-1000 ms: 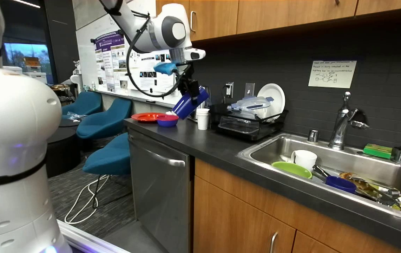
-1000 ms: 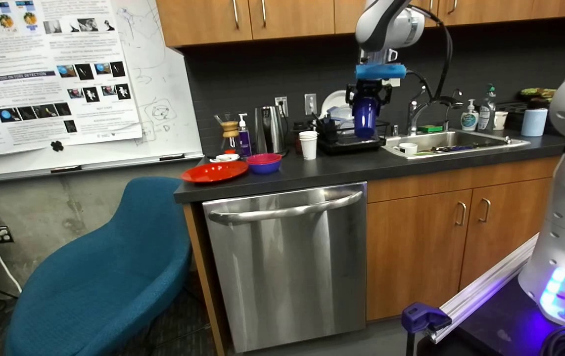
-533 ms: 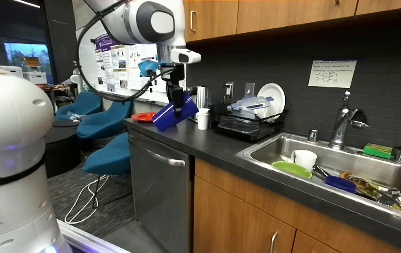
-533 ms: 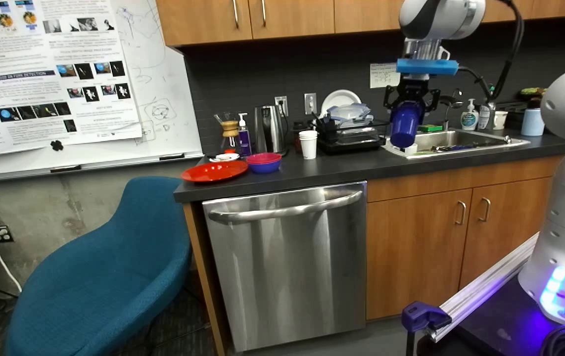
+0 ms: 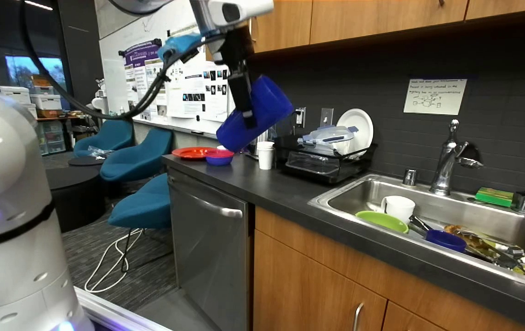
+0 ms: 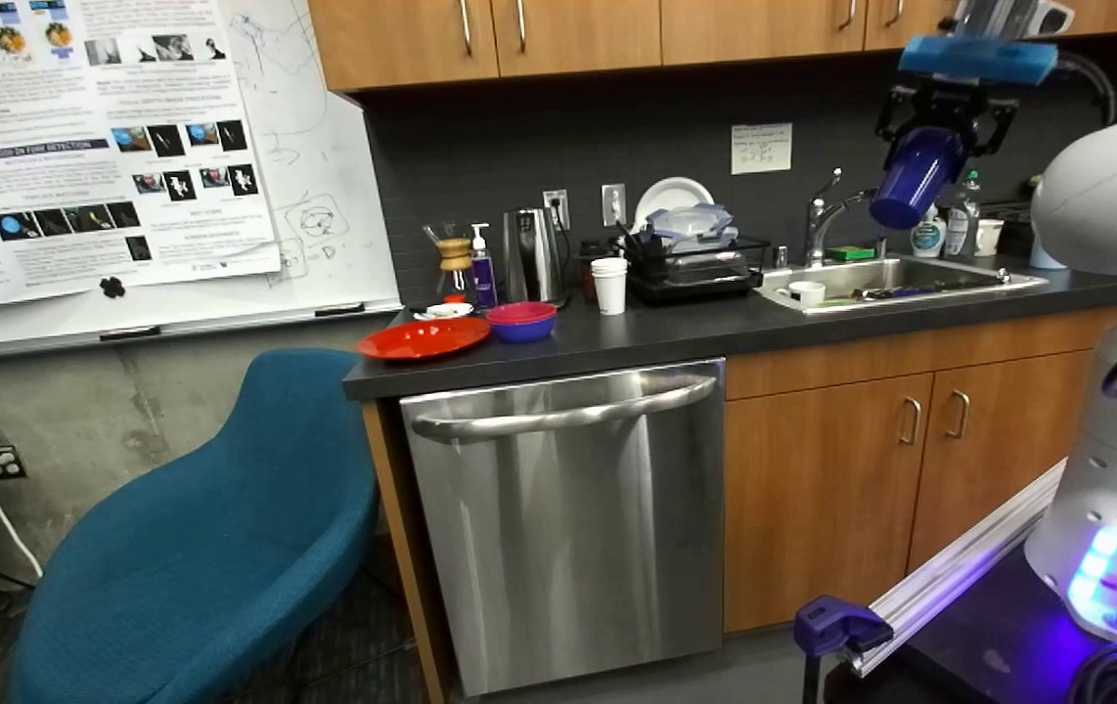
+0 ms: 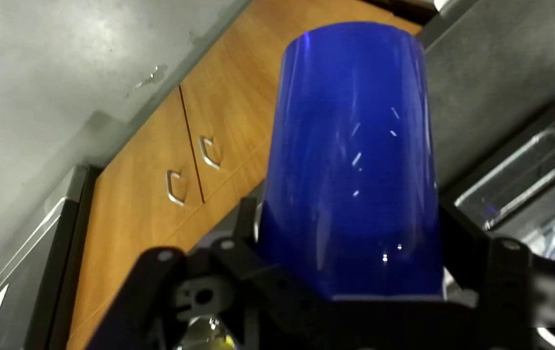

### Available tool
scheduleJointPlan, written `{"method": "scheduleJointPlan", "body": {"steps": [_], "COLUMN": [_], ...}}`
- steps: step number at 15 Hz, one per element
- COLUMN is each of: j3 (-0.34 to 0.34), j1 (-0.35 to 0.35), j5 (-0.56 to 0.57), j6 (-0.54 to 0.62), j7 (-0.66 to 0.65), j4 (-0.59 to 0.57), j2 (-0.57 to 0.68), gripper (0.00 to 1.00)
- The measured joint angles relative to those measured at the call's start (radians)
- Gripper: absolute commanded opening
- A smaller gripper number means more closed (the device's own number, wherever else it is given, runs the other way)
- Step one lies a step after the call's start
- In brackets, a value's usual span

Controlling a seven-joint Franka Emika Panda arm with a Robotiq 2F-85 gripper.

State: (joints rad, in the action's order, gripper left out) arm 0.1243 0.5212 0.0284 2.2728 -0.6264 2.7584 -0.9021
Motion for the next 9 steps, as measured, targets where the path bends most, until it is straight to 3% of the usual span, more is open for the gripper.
{"method": "scheduleJointPlan", "body": {"steps": [4,9], "j3": [-0.011,-0.022], "j1": [0.075,0.009], "j5": [0.004,-0.012], "j6": [0.006,-0.054], "j7": [0.003,0.101], "j4": [-0.035,-0.15], "j2": [-0.139,-0.144], "gripper": [0.6,0.6]}}
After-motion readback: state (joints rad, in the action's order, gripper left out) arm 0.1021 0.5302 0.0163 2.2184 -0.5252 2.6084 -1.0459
